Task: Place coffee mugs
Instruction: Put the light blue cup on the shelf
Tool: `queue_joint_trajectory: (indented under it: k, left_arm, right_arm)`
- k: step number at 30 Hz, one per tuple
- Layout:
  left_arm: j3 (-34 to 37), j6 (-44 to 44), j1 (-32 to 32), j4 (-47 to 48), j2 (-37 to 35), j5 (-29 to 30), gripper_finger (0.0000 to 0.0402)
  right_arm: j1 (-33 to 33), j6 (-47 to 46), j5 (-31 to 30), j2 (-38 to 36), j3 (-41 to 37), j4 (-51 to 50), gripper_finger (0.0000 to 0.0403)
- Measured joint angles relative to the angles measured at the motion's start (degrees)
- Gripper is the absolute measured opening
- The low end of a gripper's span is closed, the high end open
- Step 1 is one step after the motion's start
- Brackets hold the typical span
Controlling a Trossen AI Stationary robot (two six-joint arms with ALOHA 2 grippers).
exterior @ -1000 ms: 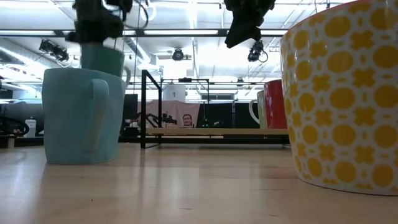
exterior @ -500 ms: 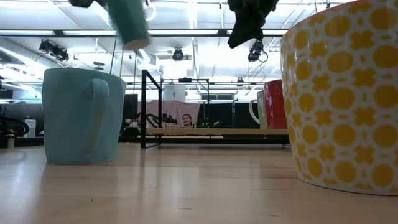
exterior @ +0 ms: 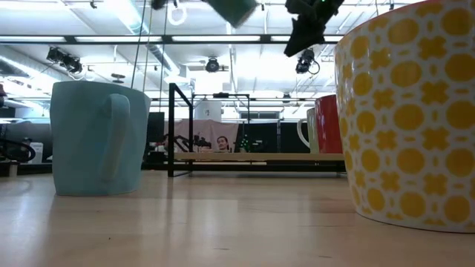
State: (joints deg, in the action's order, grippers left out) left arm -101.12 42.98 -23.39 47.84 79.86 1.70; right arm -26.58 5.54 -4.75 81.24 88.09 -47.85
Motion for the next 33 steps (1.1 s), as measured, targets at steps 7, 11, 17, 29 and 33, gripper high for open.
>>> queue_joint_trajectory:
  k: [7,11,17,29,33]
  left_arm:
    - [0.0,0.3,2.9,-5.5,9.3,0.0,0.0027]
    - [0.0,2.0,3.4,-5.9,14.9,0.9,0.0027]
    - [0.0,3.3,3.1,-6.1,21.8,2.3,0.0027]
    - [0.0,7.1,1.9,-5.5,30.5,3.6,0.0027]
    - [0.0,8.0,1.4,-4.6,31.4,3.8,0.0027]
  right_arm:
    - [-3.7,2.2,-3.4,-4.8,0.0,0.2,0.0103]
    - [-5.4,2.1,-3.3,-7.5,0.0,0.2,0.0103]
    - [-6.1,2.0,-3.1,-9.8,0.0,0.2,0.0103]
    - [-6.1,2.0,-2.7,-9.2,0.0,0.1,0.0103]
    - [-6.1,2.0,-2.6,-9.2,0.0,0.1,0.0103]
